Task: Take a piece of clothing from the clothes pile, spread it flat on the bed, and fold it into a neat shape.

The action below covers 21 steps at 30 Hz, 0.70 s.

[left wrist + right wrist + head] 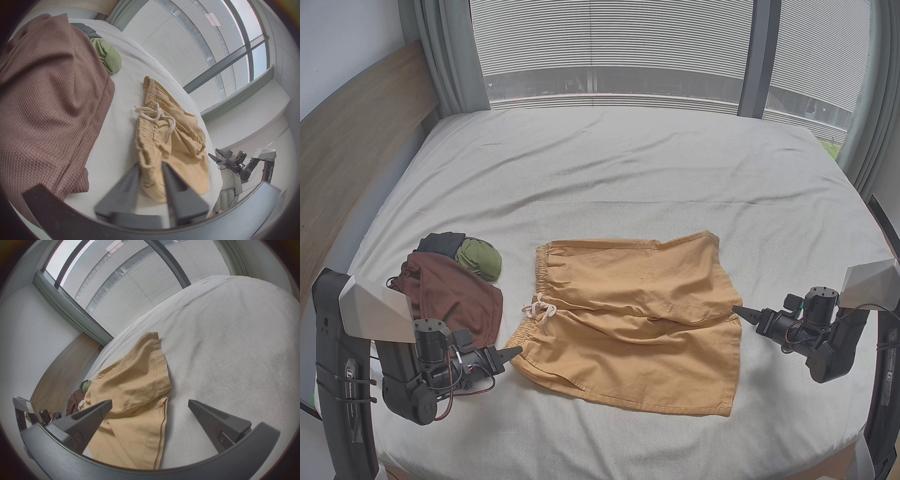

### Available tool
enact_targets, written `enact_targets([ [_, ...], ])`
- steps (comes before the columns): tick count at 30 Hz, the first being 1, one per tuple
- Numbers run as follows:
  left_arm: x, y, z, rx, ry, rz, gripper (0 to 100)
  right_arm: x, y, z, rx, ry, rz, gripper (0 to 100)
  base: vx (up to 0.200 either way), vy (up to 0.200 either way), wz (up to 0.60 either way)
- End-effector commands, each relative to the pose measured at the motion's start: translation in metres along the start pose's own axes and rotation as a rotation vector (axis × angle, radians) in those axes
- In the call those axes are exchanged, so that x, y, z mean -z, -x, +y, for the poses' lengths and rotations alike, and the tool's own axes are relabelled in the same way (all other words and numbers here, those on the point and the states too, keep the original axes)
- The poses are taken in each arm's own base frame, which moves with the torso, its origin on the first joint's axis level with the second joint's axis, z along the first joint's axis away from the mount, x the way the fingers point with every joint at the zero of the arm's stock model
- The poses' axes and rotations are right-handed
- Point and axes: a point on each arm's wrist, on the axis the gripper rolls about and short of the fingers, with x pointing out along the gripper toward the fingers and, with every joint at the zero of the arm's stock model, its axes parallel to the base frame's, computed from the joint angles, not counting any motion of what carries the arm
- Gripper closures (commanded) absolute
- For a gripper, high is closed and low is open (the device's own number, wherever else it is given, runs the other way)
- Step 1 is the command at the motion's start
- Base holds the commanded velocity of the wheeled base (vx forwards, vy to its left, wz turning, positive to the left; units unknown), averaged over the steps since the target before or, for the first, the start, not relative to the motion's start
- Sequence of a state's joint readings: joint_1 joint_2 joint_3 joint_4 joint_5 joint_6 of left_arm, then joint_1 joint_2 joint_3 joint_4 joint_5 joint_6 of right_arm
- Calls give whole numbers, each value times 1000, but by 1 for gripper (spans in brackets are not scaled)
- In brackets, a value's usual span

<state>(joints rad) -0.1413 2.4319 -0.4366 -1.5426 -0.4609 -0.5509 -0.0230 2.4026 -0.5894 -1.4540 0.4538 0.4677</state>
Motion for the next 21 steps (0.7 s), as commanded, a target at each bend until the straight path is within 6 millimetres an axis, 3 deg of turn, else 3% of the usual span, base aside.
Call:
enact_targets([
  [1,0,-2,2,-3,-1,-3,100,6,11,0,21,27,28,0,0,0,0],
  [5,-1,-2,3,-3,-1,-7,100,21,32,6,42,67,103,0,0,0,0],
  [7,-1,-2,3,-3,-1,-7,100,21,32,6,42,67,103,0,0,0,0],
  [8,-1,-2,2,-1,-5,-7,100,41,47,11,61,44,190,0,0,0,0],
  [13,-1,-2,1,2,-8,-5,100,63,57,15,58,17,280,0,0,0,0],
  [21,0,-2,1,1,-5,-1,100,91,55,13,45,4,371,0,0,0,0],
])
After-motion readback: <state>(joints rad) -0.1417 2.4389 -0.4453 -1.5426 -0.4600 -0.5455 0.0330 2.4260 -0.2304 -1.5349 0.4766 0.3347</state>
